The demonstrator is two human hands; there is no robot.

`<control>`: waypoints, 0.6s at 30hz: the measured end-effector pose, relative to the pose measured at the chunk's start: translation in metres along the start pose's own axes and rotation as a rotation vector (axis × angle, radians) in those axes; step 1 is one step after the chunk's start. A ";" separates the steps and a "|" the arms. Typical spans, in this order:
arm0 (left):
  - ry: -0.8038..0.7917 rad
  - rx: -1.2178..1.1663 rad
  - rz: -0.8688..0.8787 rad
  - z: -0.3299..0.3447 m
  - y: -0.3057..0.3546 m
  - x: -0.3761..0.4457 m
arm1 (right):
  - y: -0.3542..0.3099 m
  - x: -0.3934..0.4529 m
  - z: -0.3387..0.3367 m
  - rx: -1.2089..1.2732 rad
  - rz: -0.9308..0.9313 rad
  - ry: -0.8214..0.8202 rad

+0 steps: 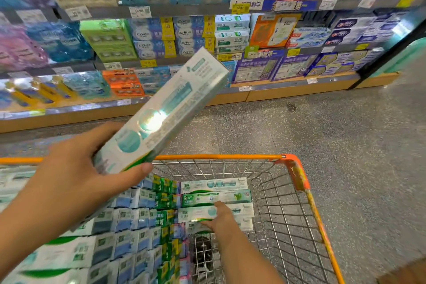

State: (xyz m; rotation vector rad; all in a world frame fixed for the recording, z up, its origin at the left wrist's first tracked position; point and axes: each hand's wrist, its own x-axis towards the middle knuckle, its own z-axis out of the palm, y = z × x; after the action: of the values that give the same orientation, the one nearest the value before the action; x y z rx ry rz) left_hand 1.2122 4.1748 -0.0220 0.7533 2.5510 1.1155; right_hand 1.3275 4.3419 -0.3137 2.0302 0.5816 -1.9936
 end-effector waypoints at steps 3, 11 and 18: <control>-0.023 -0.057 -0.032 0.006 0.011 0.000 | 0.002 0.003 -0.013 0.029 -0.107 -0.175; -0.044 -0.022 -0.042 0.013 0.026 -0.001 | -0.031 -0.058 -0.012 -0.400 -0.113 -0.242; -0.148 -0.044 -0.015 0.031 0.052 0.007 | -0.078 -0.252 -0.022 -0.074 -0.453 -1.151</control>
State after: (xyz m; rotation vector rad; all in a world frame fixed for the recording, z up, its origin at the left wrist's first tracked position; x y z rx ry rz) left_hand 1.2382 4.2268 -0.0050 0.7746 2.3986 1.0655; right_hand 1.3156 4.3925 -0.0543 0.4517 0.8035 -2.8296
